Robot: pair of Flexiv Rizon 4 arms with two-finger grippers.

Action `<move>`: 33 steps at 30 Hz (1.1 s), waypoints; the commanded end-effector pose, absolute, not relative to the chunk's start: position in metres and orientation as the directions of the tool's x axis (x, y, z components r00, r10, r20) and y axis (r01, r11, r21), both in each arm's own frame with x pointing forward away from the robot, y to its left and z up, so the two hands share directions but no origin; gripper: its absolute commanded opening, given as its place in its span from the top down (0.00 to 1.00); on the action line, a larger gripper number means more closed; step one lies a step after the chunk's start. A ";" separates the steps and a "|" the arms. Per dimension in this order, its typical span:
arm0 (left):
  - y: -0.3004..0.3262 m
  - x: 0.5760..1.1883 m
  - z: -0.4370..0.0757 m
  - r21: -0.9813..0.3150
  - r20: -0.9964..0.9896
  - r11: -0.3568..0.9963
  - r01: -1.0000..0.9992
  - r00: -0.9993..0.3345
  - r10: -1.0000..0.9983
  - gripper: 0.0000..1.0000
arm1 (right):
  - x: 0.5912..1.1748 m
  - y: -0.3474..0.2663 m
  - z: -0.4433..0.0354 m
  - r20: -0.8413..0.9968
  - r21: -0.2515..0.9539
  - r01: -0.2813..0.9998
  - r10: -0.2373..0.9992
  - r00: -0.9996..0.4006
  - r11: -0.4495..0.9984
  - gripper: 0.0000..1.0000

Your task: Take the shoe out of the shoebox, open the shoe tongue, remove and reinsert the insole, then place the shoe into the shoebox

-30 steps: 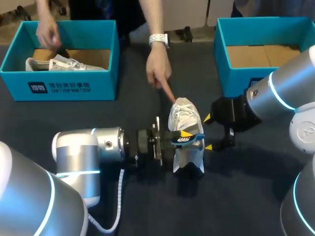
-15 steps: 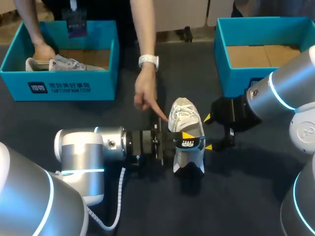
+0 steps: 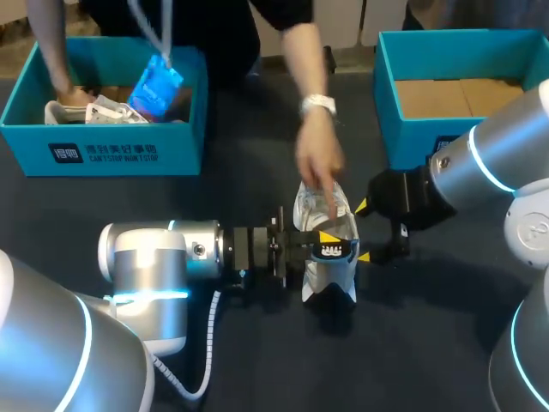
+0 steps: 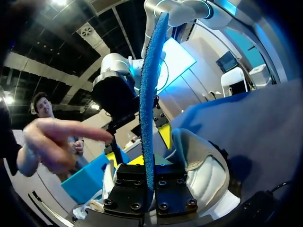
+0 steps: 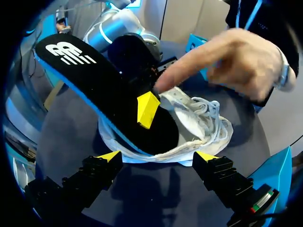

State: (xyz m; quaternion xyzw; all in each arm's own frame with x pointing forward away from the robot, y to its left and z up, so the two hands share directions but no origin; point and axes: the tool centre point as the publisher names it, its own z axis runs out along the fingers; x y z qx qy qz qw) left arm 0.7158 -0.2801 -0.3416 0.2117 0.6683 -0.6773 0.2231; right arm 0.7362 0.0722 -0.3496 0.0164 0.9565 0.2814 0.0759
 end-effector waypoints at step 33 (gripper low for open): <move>-0.258 0.697 -0.320 -0.824 -0.541 0.159 0.543 -0.839 0.062 1.00 | 0.735 0.072 -0.349 -0.138 0.540 -0.012 0.075 -0.988 0.841 0.00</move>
